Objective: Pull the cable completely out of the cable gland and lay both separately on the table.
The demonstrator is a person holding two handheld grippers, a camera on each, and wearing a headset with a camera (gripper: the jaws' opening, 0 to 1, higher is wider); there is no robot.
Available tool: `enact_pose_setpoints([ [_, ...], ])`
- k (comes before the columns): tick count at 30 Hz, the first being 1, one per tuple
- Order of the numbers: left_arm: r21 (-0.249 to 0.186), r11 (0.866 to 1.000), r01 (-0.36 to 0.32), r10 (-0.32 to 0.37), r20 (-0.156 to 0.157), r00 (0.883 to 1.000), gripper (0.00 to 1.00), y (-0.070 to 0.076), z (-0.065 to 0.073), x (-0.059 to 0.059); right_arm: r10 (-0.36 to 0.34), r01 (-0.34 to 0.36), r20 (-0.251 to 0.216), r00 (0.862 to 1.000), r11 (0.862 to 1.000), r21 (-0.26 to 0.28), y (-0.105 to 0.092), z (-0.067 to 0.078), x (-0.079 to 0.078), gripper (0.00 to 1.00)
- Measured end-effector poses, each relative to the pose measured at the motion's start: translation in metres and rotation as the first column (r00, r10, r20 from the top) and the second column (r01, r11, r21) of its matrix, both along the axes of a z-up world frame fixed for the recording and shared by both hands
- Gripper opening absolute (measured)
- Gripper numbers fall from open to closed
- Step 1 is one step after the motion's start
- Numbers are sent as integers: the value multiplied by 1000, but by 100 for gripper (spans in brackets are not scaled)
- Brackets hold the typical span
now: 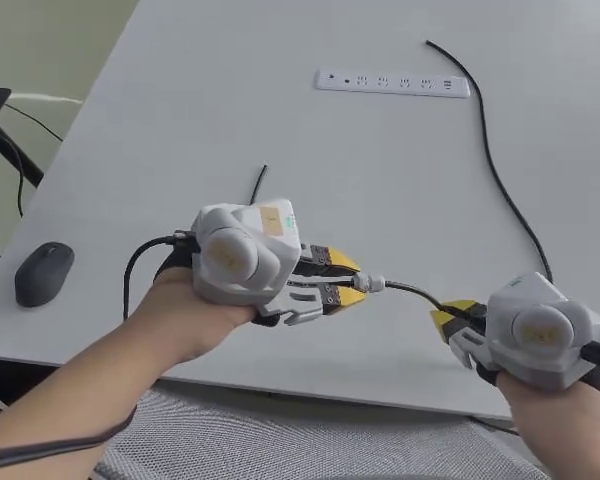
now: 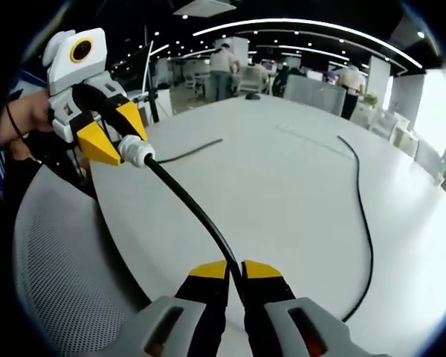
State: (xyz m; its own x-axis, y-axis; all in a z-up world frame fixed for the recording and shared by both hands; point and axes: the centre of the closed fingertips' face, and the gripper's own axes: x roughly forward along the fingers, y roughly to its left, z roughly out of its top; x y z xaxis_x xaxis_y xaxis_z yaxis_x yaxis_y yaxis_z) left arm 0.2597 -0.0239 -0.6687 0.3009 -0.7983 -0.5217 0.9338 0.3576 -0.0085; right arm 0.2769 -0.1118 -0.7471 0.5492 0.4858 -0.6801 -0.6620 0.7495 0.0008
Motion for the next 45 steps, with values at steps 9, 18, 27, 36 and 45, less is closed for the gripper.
enact_pose_setpoints([
  [9,1,1000,-7,7,-5,1000,15,3,-1,2,24,-23,35,999,1000,-15,-2,4,1,5],
  [18,2,1000,-8,8,-12,1000,15,3,-2,1,59,-58,71,996,998,-22,3,16,-1,17],
  [27,11,1000,-2,2,-14,1000,15,6,-2,-2,227,-211,178,958,972,-102,38,39,-7,17],
  [36,28,1000,14,-13,-13,1000,15,5,-5,-6,313,-290,217,925,948,-132,66,49,-10,13],
  [45,37,999,17,-16,-13,1000,15,5,-10,-8,355,-333,205,912,933,-136,75,49,-14,6],
])
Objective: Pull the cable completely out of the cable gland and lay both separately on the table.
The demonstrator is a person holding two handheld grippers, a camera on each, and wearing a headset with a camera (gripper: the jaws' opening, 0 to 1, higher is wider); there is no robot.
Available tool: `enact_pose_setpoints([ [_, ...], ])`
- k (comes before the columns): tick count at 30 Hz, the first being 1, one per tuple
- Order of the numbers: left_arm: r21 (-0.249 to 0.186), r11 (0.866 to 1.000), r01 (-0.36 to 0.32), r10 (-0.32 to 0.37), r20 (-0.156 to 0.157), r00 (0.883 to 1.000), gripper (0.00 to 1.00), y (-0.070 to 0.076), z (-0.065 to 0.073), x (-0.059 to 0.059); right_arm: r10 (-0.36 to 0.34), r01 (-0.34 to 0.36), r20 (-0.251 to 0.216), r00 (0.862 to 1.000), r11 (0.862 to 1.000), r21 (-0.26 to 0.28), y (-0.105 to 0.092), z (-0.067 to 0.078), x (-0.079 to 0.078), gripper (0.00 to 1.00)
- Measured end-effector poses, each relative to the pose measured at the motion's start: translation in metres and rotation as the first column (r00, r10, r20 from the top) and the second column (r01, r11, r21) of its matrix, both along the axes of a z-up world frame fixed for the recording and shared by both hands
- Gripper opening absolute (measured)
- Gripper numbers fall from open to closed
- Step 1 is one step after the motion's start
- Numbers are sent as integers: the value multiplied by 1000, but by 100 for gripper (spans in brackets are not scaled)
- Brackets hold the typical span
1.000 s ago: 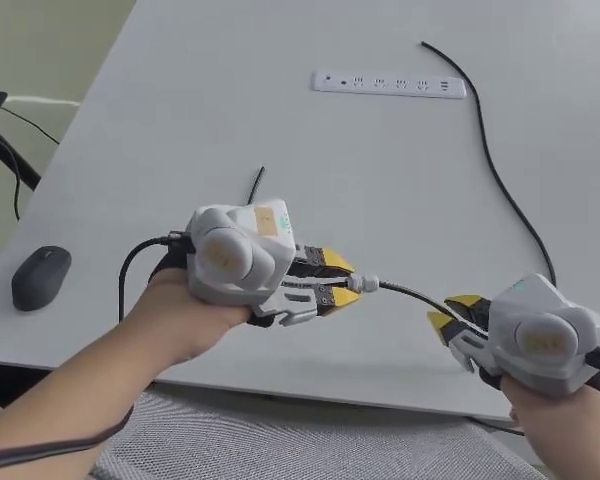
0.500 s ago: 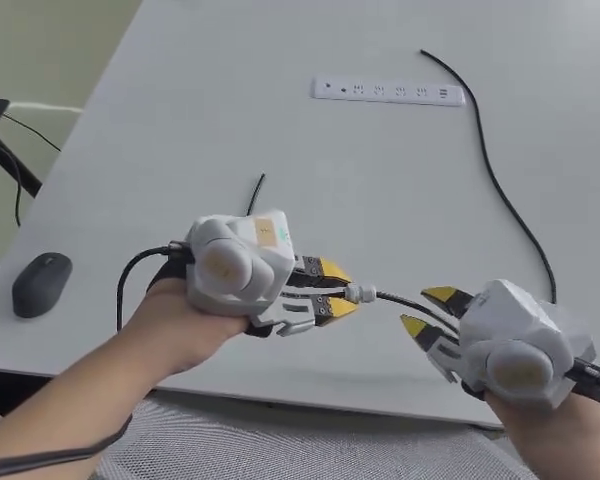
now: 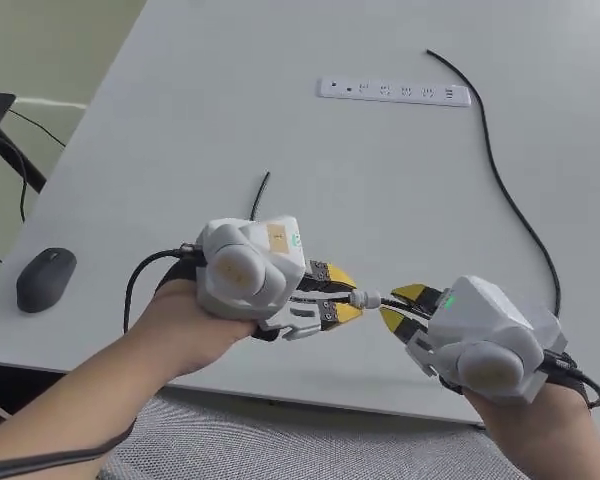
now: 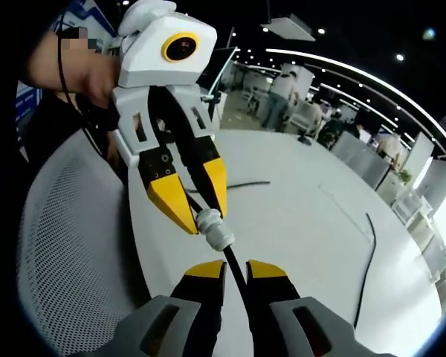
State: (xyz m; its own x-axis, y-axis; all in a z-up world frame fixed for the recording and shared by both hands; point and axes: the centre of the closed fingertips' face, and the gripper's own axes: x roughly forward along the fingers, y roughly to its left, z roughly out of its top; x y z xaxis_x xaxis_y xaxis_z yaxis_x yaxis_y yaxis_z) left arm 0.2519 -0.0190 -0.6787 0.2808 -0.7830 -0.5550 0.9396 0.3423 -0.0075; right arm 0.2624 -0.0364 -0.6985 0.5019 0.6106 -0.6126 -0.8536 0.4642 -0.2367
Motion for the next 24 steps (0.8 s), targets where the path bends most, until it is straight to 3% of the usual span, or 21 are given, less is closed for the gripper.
enact_pose_setpoints([
  [14,15,1000,7,-7,-4,1000,15,-2,-7,0,40,-40,17,999,999,-30,4,-2,-3,1],
  [24,2,1000,5,-5,-4,1000,15,-4,-6,1,5,-5,-21,1000,1000,-14,2,-6,-2,0],
])
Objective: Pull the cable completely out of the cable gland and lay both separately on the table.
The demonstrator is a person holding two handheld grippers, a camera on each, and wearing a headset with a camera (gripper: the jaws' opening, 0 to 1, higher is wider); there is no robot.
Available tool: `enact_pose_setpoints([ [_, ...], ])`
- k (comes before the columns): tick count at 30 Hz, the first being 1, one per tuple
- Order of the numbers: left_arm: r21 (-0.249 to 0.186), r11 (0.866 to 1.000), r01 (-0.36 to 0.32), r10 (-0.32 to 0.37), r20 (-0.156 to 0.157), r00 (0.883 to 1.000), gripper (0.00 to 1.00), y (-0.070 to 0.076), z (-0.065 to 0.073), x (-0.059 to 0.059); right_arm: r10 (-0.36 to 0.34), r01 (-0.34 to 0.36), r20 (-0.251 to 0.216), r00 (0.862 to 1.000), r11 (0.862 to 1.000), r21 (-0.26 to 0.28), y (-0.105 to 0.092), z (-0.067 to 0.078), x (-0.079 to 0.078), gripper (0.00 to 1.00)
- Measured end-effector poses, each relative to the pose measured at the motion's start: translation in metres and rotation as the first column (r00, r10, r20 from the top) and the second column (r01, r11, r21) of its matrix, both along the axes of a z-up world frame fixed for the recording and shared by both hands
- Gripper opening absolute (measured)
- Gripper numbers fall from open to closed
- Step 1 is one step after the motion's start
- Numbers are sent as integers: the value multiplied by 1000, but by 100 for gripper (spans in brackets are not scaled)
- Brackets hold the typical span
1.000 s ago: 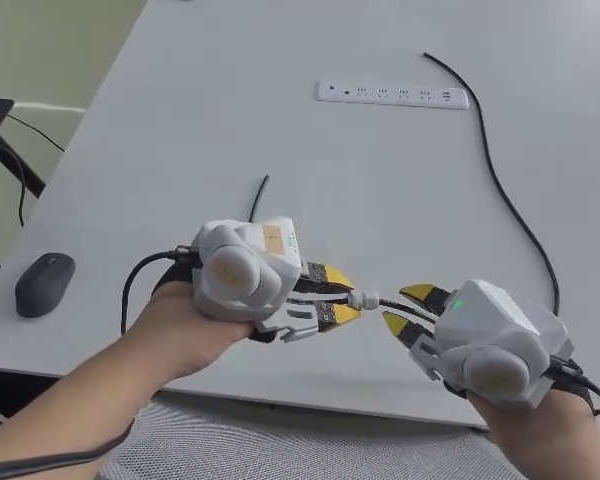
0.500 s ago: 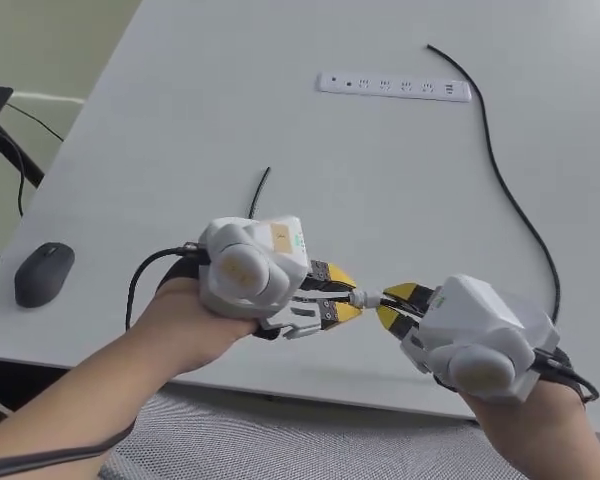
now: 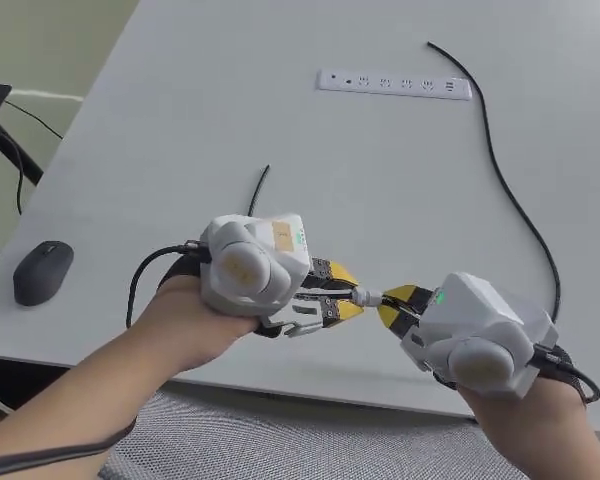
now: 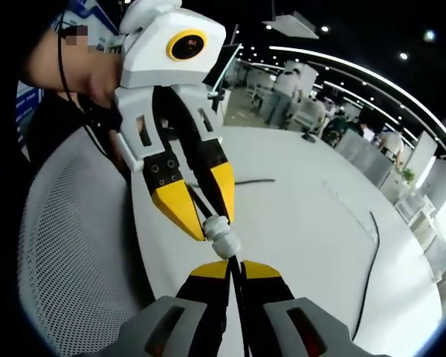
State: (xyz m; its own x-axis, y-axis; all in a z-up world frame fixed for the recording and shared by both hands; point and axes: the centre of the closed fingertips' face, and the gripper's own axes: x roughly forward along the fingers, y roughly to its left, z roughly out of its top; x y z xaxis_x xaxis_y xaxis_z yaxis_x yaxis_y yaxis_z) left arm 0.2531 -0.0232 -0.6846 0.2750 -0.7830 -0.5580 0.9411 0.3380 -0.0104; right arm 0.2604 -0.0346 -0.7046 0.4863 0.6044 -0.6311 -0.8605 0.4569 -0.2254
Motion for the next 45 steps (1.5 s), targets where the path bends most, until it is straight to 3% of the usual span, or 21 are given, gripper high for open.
enact_pose_setpoints([
  [13,-24,999,-22,22,2,1000,15,1,5,5,-66,67,-46,997,998,18,-9,-5,6,0],
  [24,-38,999,-37,37,6,999,15,2,8,9,-160,166,-120,980,985,42,-24,-14,16,0],
  [31,-50,998,-44,44,9,999,15,2,11,10,-245,254,-175,953,967,30,-43,-27,23,0],
  [34,-51,998,-46,46,10,999,15,2,12,11,-295,309,-224,929,950,33,-52,-35,25,0],
  [37,-54,998,-46,46,11,999,15,2,12,11,-318,335,-245,916,942,29,-59,-41,26,0],
  [42,-51,998,-43,43,12,999,15,1,10,10,-367,392,-302,880,920,22,-70,-55,24,0],
  [45,-47,998,-40,40,8,999,15,-1,8,9,-376,403,-317,871,915,22,-72,-58,24,0],
])
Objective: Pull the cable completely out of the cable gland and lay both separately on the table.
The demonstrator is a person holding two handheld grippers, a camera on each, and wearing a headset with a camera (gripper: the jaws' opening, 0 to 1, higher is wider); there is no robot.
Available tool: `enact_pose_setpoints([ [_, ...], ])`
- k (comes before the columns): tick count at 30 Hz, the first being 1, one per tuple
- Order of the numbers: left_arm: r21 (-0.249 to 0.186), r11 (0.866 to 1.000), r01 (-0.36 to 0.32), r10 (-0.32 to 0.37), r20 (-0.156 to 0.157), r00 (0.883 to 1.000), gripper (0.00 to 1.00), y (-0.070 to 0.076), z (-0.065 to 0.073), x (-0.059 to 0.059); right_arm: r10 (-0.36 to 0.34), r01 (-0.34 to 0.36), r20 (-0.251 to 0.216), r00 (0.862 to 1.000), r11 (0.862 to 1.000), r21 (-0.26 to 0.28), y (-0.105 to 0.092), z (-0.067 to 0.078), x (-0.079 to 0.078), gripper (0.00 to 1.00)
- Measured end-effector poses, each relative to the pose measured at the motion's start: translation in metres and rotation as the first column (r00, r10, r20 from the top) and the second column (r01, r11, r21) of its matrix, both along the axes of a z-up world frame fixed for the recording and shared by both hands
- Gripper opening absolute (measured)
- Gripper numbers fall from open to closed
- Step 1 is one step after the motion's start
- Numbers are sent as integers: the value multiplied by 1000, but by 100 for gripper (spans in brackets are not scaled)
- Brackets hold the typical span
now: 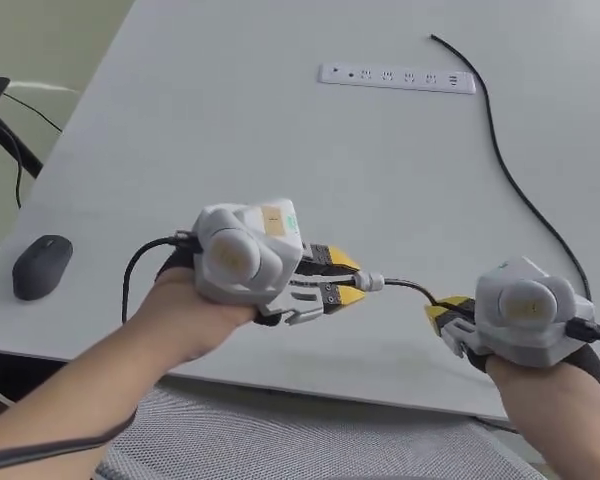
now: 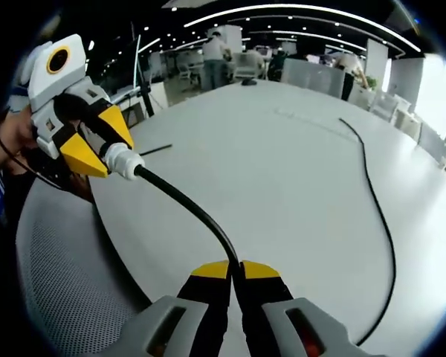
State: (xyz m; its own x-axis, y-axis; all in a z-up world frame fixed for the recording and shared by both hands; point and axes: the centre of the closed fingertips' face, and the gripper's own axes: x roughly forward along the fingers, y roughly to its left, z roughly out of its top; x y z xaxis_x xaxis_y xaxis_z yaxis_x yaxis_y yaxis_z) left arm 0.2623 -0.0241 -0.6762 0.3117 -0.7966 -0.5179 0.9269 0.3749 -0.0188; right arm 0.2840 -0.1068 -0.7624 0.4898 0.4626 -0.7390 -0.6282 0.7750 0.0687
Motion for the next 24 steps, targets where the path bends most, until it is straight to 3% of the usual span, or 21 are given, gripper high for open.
enact_pose_setpoints([
  [11,5,1000,-3,3,-5,1000,15,1,-1,2,23,-23,1,1000,1000,6,1,1,-3,0],
  [17,14,1000,-7,8,-8,1000,15,3,-2,1,89,-88,48,995,996,-20,3,6,-3,0],
  [24,22,1000,-18,18,-8,1000,15,6,-3,1,111,-110,76,991,994,-18,6,12,-5,1],
])
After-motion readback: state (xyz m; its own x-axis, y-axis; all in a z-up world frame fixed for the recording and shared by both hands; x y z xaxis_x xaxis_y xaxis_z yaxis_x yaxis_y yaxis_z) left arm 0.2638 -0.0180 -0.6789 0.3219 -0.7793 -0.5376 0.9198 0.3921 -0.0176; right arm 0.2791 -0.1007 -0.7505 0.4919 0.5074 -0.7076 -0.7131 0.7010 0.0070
